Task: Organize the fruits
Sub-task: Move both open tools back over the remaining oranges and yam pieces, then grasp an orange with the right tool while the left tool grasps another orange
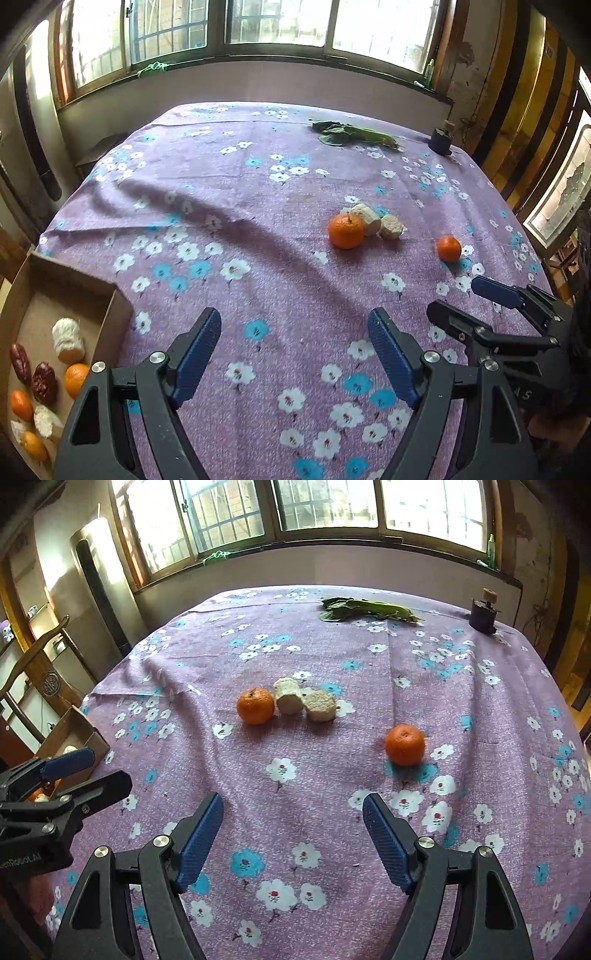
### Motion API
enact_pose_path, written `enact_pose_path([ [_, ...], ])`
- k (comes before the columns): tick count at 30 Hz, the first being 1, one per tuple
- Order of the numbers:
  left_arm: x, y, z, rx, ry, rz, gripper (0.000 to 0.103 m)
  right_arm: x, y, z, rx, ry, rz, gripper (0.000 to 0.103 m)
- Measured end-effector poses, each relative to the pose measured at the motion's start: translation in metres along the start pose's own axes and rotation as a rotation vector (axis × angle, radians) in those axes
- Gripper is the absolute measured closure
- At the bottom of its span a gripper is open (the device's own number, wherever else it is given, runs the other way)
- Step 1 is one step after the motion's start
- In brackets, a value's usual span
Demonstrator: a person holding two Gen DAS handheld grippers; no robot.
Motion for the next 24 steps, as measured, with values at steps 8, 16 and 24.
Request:
enact_pose_path([
  [8, -0.050, -0.032, 0.048, 0.022, 0.024, 0.093, 0.022, -0.013, -0.047, 0.010, 0.051, -0.007, 0.095, 0.021],
  [16, -0.062, -0.038, 0.078, 0.005, 0.044, 0.147, 0.022, -0.030, -0.076, 0.035, 0.087, 0.005, 0.144, 0.023],
  [24, -0.068, -0.033, 0.096, -0.026, 0.036, 0.150, 0.033, -0.038, -0.081, 0.052, 0.100, 0.032, 0.117, 0.066],
])
Point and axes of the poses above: each gripper's, at about its wrist camera, not at the fingertips, and z roughly the way its jaws point, y to its left, x to its underside, the point moved 7 cm from there along z, roughly the way its jaws point, and after that the axes turned 10 degrees about y, right-handed, at the moved point
